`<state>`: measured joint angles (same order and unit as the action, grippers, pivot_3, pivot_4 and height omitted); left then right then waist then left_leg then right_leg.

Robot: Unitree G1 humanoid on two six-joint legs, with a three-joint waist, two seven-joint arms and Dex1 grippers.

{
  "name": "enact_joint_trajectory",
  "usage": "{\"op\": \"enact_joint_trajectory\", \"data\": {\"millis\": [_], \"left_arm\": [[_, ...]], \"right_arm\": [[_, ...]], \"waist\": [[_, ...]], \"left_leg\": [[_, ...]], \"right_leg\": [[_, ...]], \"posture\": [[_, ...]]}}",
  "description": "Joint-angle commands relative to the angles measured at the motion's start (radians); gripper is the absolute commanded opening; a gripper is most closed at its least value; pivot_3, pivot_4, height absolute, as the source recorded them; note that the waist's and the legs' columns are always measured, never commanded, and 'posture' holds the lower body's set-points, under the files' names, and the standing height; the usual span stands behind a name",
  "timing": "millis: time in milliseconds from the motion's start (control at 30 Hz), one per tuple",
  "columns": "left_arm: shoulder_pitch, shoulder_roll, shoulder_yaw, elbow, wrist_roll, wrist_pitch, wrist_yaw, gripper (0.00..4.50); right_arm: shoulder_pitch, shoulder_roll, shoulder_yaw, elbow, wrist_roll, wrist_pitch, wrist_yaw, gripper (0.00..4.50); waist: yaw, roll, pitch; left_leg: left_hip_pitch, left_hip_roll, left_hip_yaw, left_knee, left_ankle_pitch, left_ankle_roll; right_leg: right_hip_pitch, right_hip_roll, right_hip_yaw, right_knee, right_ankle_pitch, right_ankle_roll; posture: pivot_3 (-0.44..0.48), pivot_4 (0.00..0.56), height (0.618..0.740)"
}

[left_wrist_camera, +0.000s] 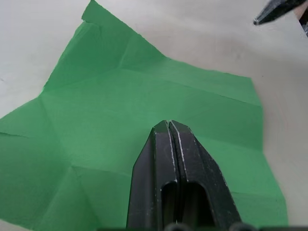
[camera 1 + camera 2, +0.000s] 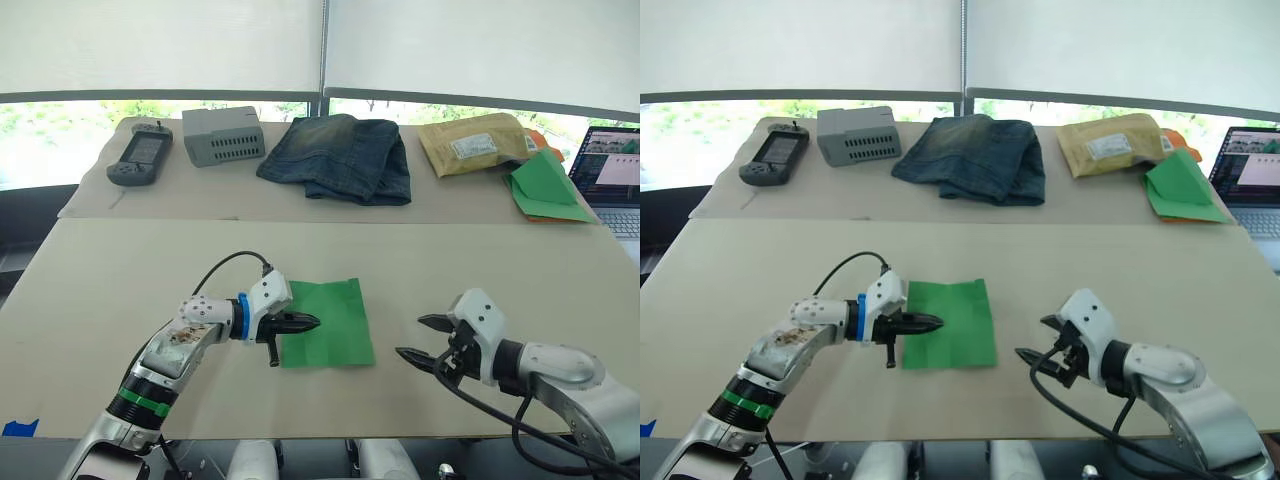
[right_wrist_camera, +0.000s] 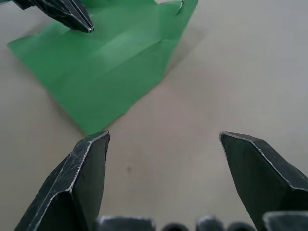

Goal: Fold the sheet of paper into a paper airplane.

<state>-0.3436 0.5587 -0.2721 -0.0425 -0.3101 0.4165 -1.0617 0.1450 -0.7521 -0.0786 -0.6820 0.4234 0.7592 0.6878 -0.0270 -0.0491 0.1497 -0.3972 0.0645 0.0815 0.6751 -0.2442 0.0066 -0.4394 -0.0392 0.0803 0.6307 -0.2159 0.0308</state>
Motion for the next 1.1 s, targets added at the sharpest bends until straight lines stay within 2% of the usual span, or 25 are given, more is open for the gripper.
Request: {"op": "enact_joint_trajectory", "data": {"millis": [33, 267, 367, 500, 567, 667, 967, 1033, 1100], "left_arm": [[-0.033, 0.011, 0.029, -0.024, -0.011, 0.019, -0.008, 0.03], [-0.008, 0.029, 0.056, -0.051, -0.019, 0.024, -0.006, 0.03], [0.000, 0.002, 0.040, -0.030, 0.004, 0.002, 0.009, 0.03], [0.005, -0.024, -0.003, -0.012, 0.054, -0.038, 0.023, 0.03], [0.003, -0.026, -0.013, -0.003, 0.065, -0.042, 0.020, 0.03], [-0.020, -0.018, -0.032, 0.025, 0.094, -0.049, 0.011, 0.00], [-0.043, -0.015, -0.049, 0.053, 0.120, -0.046, -0.019, 0.00], [-0.042, -0.015, -0.049, 0.053, 0.122, -0.045, -0.021, 0.00], [-0.041, -0.015, -0.048, 0.051, 0.122, -0.042, -0.020, 0.00]], "right_arm": [[0.027, 0.028, 0.002, -0.066, -0.011, -0.021, -0.046, 4.02], [0.028, 0.060, 0.052, -0.116, -0.041, -0.016, -0.108, 4.02], [0.043, 0.022, 0.074, -0.138, -0.053, 0.007, -0.104, 4.02], [0.111, 0.024, 0.023, -0.206, 0.024, 0.108, -0.113, 4.02], [0.136, 0.063, 0.005, -0.236, 0.065, 0.148, -0.143, 4.02], [0.151, 0.090, 0.016, -0.267, 0.108, 0.203, -0.167, 3.24], [0.123, 0.134, 0.105, -0.207, 0.047, 0.226, -0.281, 0.14], [0.112, 0.123, 0.140, -0.171, 0.003, 0.216, -0.300, 0.06], [0.098, 0.161, 0.150, -0.140, 0.000, 0.191, -0.311, 0.06]], "waist": [[0.004, 0.000, 0.000], [0.012, 0.000, 0.000], [0.016, 0.000, 0.000], [0.020, 0.000, 0.000], [0.018, 0.000, 0.000], [0.013, 0.000, 0.000], [0.013, 0.000, 0.000], [0.013, 0.000, 0.000], [0.013, 0.000, -0.001]], "left_leg": [[0.000, 0.000, 0.000, 0.000, 0.000, 0.000], [-0.001, 0.000, 0.000, 0.001, 0.000, 0.000], [-0.002, 0.000, 0.000, 0.002, 0.000, 0.000], [-0.003, -0.001, -0.001, 0.002, 0.000, 0.000], [-0.003, 0.000, -0.001, 0.002, 0.000, 0.000], [-0.002, 0.000, -0.002, 0.003, 0.000, 0.000], [-0.002, 0.000, -0.002, 0.003, 0.000, 0.000], [-0.002, 0.000, -0.002, 0.003, 0.000, 0.000], [-0.002, 0.000, -0.002, 0.003, 0.000, 0.000]], "right_leg": [[0.000, 0.000, 0.000, 0.000, 0.000, 0.000], [0.000, 0.000, 0.000, 0.000, 0.000, 0.000], [0.000, 0.000, 0.000, -0.001, 0.000, 0.000], [0.000, -0.001, 0.000, -0.001, 0.000, 0.000], [0.000, -0.001, -0.001, -0.001, 0.000, 0.000], [0.000, 0.000, -0.001, -0.001, 0.000, 0.000], [0.001, 0.000, -0.001, -0.001, 0.000, -0.001], [0.001, 0.000, -0.001, -0.001, 0.000, -0.001], [0.001, 0.000, -0.001, -0.001, 0.000, -0.001]], "posture": [[0.000, 0.150, 0.734], [0.000, 0.150, 0.734], [0.000, 0.150, 0.734], [0.000, 0.150, 0.734], [0.000, 0.150, 0.734], [0.000, 0.150, 0.734], [0.000, 0.150, 0.734], [0.000, 0.150, 0.734], [0.000, 0.150, 0.734]]}}
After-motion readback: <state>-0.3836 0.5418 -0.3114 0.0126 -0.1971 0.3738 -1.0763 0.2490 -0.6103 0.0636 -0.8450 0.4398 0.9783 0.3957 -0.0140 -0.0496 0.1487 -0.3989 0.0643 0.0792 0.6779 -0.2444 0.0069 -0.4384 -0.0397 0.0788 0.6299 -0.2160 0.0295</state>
